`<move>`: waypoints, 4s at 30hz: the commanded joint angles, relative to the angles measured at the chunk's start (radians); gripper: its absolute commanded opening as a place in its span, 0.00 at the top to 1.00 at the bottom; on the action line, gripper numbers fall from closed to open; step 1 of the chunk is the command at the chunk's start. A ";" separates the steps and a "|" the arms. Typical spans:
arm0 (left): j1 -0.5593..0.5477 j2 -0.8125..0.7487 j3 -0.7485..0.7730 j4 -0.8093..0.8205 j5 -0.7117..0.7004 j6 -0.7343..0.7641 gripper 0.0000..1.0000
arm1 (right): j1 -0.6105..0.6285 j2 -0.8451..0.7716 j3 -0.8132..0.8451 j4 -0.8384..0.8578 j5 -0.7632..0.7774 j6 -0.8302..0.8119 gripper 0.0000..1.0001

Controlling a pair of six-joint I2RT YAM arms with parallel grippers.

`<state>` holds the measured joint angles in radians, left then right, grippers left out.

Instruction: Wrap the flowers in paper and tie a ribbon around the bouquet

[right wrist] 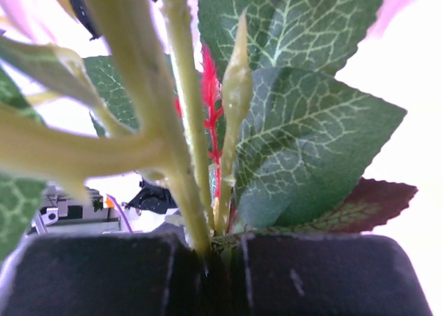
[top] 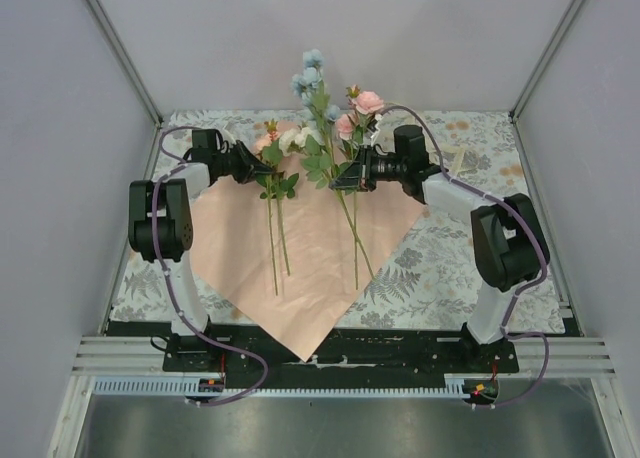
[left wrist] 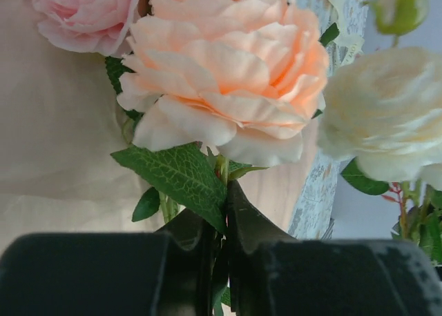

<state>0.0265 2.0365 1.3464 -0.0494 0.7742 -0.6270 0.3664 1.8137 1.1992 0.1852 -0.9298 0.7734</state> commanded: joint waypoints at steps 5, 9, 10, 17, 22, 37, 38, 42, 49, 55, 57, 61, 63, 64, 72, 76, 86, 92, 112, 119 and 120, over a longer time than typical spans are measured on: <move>-0.002 -0.021 -0.061 0.201 0.061 0.026 0.92 | 0.012 0.117 0.200 0.036 0.048 -0.088 1.00; 0.001 -0.088 -0.113 0.379 0.074 -0.080 0.98 | 0.026 0.206 0.270 0.085 0.062 -0.068 1.00; 0.000 -0.090 -0.110 0.391 0.070 -0.092 0.98 | 0.032 0.232 0.295 0.085 0.063 -0.065 1.00; 0.004 -0.010 -0.096 0.431 0.048 -0.137 0.98 | 0.075 0.401 0.410 0.108 0.086 -0.046 1.00; 0.012 0.051 -0.069 0.413 0.039 -0.111 0.83 | 0.101 0.533 0.520 0.122 0.080 0.000 0.94; 0.016 0.037 -0.082 0.347 0.028 -0.036 0.71 | 0.046 0.418 0.468 -0.240 0.221 -0.180 0.31; 0.016 0.034 -0.082 0.338 0.024 -0.030 0.71 | 0.042 0.403 0.465 -0.269 0.229 -0.183 0.31; 0.018 0.015 -0.082 0.315 0.022 0.004 0.73 | 0.011 0.332 0.433 -0.293 0.220 -0.213 0.67; 0.016 -0.025 -0.072 0.309 0.023 0.032 0.81 | -0.009 0.395 0.601 -0.300 0.204 -0.171 1.00; 0.015 -0.024 -0.027 0.266 0.028 0.062 0.71 | 0.038 0.525 0.753 -0.216 0.190 -0.096 0.91; 0.016 -0.033 -0.007 0.206 0.011 0.108 0.61 | 0.072 0.561 0.787 -0.208 0.210 -0.108 0.73; 0.023 -0.093 -0.026 0.134 -0.024 0.168 0.37 | 0.089 0.572 0.783 -0.231 0.238 -0.109 0.31; 0.026 -0.125 -0.029 0.094 -0.050 0.202 0.30 | 0.083 0.546 0.769 -0.251 0.247 -0.117 0.29; 0.027 -0.140 -0.024 0.076 -0.065 0.231 0.29 | 0.078 0.527 0.758 -0.257 0.256 -0.115 0.27; 0.003 -0.255 0.003 -0.061 -0.137 0.447 0.35 | 0.072 0.397 0.711 -0.464 0.321 -0.321 0.02; -0.071 -0.279 0.025 -0.154 -0.144 0.567 0.47 | 0.028 0.322 0.607 -0.500 0.345 -0.355 0.11; -0.200 -0.257 0.011 -0.126 -0.220 0.546 0.51 | -0.029 0.492 0.764 -0.475 0.419 -0.260 0.36; -0.185 -0.280 0.003 -0.119 -0.234 0.535 0.51 | -0.012 0.593 0.816 -0.394 0.439 -0.166 0.38; 0.002 -0.354 -0.047 -0.182 -0.159 0.418 0.50 | -0.067 0.541 0.749 -0.128 0.293 -0.005 1.00; 0.088 -0.443 -0.148 -0.263 -0.214 0.444 0.35 | -0.106 0.374 0.587 -0.038 0.165 0.055 1.00; 0.090 -0.447 -0.164 -0.279 -0.228 0.447 0.35 | -0.104 0.369 0.564 -0.023 0.129 0.078 1.00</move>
<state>0.1112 1.6623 1.2232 -0.2649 0.5743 -0.1726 0.2584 2.3100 1.8137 0.0082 -0.6605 0.7715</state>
